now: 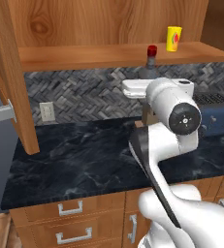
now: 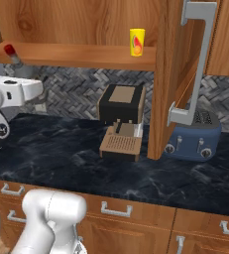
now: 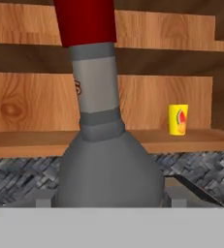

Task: Open the cabinet directly in front. Then move the liquor and the cup to the dining counter with the candle on it.

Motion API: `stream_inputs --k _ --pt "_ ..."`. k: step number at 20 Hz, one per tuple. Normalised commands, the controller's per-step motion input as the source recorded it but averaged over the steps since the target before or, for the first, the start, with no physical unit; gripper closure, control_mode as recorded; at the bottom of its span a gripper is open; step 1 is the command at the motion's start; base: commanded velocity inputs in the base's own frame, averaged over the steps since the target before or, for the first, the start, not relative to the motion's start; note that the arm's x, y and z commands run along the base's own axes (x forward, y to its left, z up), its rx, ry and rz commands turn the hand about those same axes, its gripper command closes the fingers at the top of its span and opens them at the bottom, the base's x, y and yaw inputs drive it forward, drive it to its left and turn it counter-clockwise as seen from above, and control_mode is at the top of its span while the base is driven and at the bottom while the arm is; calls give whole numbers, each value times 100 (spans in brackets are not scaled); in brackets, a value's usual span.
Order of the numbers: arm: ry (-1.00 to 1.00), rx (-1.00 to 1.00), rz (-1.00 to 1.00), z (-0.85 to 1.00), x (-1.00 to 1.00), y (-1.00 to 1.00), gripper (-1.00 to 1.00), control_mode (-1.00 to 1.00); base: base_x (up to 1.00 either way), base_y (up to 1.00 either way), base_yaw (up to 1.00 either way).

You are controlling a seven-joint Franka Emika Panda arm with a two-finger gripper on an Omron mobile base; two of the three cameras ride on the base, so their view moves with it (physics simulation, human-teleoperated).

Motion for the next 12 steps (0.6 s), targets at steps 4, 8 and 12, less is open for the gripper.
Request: stream_inputs --k 4,8,12 --pt "-37 1 -12 1 -69 -31 100 -100 0 0 0" --pt "-1 0 -1 0 0 -1 100 -100 0 0 0" --pt "0 0 0 0 0 0 100 -100 0 0 0"
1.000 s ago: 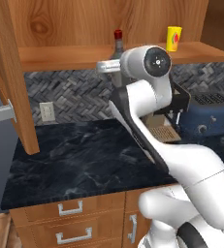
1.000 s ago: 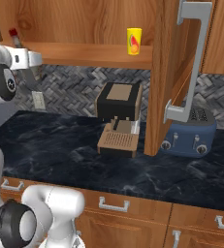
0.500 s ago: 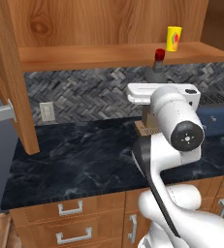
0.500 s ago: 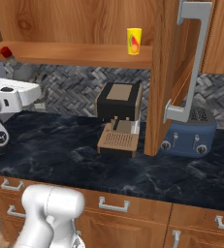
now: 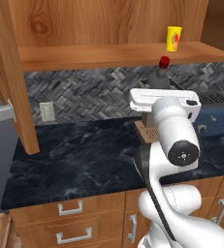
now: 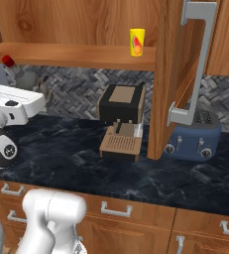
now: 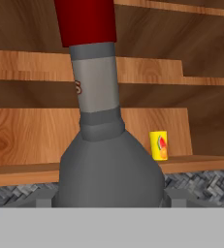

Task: Open the cabinet directly in front. Then move the liquor and the cup to the dining counter with the candle on it.

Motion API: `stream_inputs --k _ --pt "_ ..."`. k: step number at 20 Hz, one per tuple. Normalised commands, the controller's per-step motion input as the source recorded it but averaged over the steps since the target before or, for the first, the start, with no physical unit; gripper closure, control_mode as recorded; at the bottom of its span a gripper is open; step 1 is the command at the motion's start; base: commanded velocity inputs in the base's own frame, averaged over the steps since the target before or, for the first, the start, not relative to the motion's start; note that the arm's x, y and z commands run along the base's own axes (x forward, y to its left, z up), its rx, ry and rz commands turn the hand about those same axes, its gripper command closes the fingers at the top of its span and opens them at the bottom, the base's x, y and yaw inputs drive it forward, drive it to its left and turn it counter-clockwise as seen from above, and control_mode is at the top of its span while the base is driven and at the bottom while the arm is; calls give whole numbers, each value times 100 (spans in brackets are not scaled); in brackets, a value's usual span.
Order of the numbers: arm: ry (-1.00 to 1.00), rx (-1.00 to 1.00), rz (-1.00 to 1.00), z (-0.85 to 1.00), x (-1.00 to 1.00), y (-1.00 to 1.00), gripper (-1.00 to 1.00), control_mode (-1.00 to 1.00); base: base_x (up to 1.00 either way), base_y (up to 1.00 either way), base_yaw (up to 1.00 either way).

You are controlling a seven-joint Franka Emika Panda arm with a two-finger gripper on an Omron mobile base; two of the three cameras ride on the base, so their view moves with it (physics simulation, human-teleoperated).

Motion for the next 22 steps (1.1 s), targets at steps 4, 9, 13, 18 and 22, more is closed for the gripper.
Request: stream_inputs --k 4,9,13,18,22 --pt "0 0 0 -1 -23 0 100 100 -24 0 -1" --pt "0 0 0 0 0 0 100 100 -100 0 -37" --pt "0 0 0 0 0 0 100 100 -49 7 -93" --pt "0 0 0 0 0 0 100 100 -5 0 -100" --pt "0 0 0 0 0 0 100 100 0 0 -100"
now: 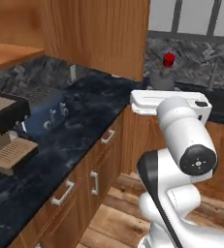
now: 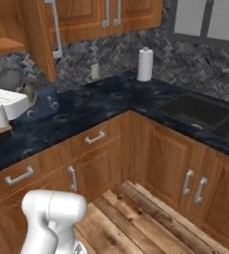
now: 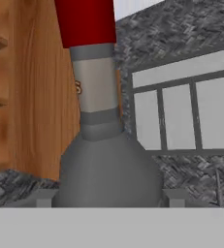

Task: Open the cabinet directly in front. Then move the liquor and the cup to the dining counter with the candle on it.

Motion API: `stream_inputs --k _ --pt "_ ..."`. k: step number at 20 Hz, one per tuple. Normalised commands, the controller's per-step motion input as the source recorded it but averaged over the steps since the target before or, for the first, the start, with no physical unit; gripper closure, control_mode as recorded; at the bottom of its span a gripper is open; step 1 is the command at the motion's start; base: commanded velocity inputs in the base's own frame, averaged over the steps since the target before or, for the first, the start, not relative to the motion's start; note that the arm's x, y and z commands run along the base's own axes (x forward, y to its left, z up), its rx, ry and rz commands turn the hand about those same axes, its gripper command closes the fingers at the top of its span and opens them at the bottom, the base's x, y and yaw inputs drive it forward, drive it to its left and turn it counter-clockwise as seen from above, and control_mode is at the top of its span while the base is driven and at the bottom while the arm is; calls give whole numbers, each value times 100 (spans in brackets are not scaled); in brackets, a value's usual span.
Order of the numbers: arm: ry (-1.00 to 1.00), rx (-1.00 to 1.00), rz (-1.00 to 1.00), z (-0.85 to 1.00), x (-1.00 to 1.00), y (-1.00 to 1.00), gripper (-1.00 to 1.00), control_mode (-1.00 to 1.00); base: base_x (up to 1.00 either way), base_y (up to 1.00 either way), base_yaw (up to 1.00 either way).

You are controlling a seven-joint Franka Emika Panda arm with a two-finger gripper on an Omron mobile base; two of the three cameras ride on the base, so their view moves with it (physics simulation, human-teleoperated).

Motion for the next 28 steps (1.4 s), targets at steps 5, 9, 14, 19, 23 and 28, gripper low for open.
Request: stream_inputs --k 5,9,14,19,23,28 --pt "0 0 0 0 0 0 100 100 0 0 -100" --pt "0 0 0 0 0 0 100 100 0 0 -100" --pt "0 0 0 0 0 0 100 100 0 0 -100" --pt "0 0 0 0 0 0 100 100 0 0 -100" --pt "0 0 0 0 0 0 100 100 0 0 -100" --pt "0 0 0 0 0 0 100 100 0 0 -100"
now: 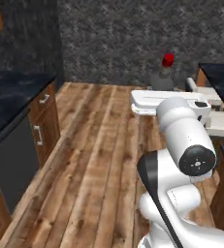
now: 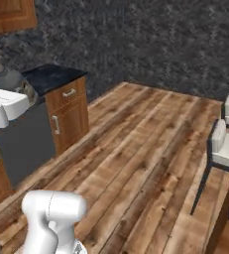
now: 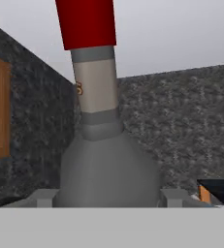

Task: Open the cabinet directly in front. Then move the liquor and the cup to the dining counter with the candle on it.

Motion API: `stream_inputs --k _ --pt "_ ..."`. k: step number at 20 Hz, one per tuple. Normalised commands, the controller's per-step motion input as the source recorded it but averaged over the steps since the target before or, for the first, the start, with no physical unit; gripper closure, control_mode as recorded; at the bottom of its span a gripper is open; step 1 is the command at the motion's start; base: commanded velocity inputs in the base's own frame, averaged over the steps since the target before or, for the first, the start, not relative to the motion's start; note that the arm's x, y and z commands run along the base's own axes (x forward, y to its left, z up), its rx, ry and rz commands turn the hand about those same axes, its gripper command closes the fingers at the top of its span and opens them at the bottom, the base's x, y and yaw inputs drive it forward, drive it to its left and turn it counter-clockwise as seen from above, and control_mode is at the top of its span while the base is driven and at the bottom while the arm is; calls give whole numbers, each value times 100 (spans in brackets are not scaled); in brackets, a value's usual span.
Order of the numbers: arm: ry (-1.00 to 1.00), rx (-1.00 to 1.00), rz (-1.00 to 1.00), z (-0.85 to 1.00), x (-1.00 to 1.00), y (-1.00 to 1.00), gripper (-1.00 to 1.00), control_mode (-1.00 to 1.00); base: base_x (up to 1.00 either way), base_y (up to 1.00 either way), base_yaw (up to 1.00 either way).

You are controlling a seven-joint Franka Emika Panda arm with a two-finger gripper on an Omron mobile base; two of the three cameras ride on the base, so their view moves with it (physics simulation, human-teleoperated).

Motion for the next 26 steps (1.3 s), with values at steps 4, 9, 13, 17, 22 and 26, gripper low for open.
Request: stream_inputs --k 4,9,13,17,22,26 --pt "0 0 0 0 0 0 100 100 0 0 -100" --pt "0 0 0 0 0 0 100 100 -3 3 -91" --pt "0 0 0 0 0 0 100 100 -1 2 -55" --pt "0 0 0 0 0 0 100 100 1 0 0" --pt "0 0 0 0 0 0 100 100 10 47 -28" --pt "0 0 0 0 0 0 100 100 0 49 -85"
